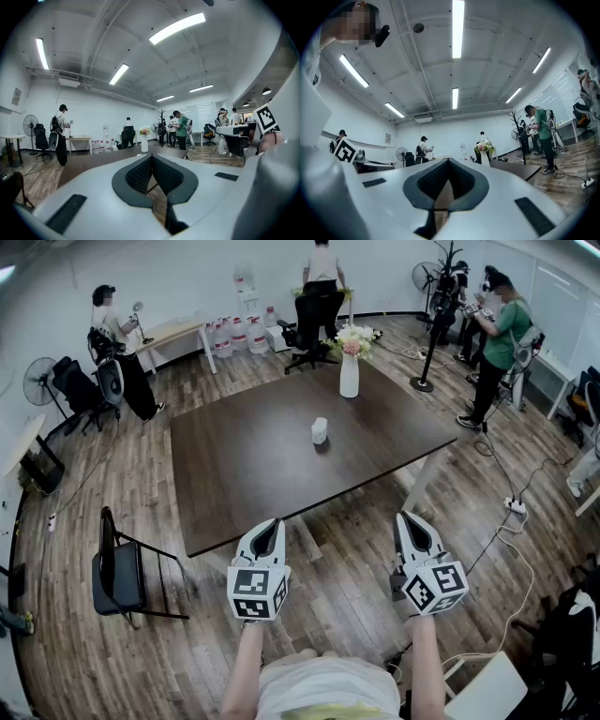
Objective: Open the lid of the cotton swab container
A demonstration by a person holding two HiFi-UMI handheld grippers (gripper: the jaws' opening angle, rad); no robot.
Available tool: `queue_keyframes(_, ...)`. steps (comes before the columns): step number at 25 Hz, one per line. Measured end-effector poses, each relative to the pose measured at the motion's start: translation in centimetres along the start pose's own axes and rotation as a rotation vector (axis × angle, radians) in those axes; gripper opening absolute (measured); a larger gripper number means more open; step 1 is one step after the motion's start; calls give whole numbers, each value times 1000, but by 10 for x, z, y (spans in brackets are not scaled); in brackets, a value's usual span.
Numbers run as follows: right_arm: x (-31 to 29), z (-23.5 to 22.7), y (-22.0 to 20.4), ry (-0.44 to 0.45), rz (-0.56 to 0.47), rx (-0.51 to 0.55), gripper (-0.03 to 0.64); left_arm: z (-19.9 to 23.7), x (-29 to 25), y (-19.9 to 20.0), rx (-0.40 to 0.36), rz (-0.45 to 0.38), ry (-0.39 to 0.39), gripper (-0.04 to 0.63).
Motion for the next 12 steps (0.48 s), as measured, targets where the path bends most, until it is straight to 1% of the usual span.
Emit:
queue_keyframes(5,-6,-6,2,9,-3,-14,21,3,-7,2,-6,10,12,24)
queue_keyframes(12,-11,-17,4,4,3,-23,21,-3,-18,7,-6,8,7,25)
Point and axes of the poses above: the fingertips, and each gripper's own axes: x backward along the fingers, z to its left, y out of its top, the point moved 3 cm from there along x, backward along the fingers, and after that the axes turned 10 degrees about -y, right-handed, at the moved point
